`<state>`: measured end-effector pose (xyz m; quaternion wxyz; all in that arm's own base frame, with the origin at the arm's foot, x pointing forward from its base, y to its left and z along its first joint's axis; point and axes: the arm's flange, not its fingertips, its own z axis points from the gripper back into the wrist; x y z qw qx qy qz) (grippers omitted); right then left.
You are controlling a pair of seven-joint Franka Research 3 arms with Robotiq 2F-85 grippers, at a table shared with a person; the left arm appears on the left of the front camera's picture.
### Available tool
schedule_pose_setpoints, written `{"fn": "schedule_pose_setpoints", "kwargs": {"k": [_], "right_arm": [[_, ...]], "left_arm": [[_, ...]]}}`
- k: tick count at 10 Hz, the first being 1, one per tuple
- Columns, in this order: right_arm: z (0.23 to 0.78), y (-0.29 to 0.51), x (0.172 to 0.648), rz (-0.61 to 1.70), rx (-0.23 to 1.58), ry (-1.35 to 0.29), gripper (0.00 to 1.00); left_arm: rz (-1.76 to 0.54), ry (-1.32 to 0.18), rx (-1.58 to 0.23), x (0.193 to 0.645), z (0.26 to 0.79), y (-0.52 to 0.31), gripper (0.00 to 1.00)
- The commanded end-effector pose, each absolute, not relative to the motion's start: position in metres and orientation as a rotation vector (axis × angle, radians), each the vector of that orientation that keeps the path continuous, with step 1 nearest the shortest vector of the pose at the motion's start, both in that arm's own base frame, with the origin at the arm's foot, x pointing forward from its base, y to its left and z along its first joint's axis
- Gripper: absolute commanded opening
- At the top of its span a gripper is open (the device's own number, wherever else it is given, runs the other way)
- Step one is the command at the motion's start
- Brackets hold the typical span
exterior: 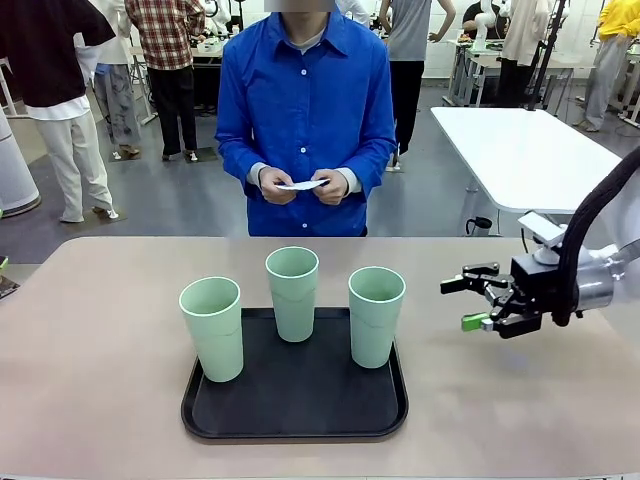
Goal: Place coasters on the table and set cups on them.
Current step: Pick up one Reusable plastic cup and place it on a coaster set by the human.
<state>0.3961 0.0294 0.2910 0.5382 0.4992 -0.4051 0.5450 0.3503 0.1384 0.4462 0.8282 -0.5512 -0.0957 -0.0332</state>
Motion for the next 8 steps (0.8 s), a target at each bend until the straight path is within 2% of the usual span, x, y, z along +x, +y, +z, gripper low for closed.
{"fn": "schedule_pose_setpoints", "kwargs": {"k": [1,4,5,6,8], "right_arm": [[0.269,0.043,0.413,1.278,1.184,-0.98,1.0],[0.257,0.05,0.418,1.195,1.222,-1.025,1.0],[0.261,0.048,0.413,1.123,1.314,-1.003,1.0],[0.259,0.045,0.413,1.224,1.218,-0.97,1.0],[0.259,0.045,0.413,1.224,1.218,-0.97,1.0]], "left_arm": [[-0.075,-0.209,-1.178,0.349,0.447,0.139,1.0],[-0.075,-0.209,-1.178,0.349,0.447,0.139,1.0],[-0.075,-0.209,-1.178,0.349,0.447,0.139,1.0],[-0.075,-0.209,-1.178,0.349,0.447,0.139,1.0],[-0.075,-0.209,-1.178,0.349,0.447,0.139,1.0]]}}
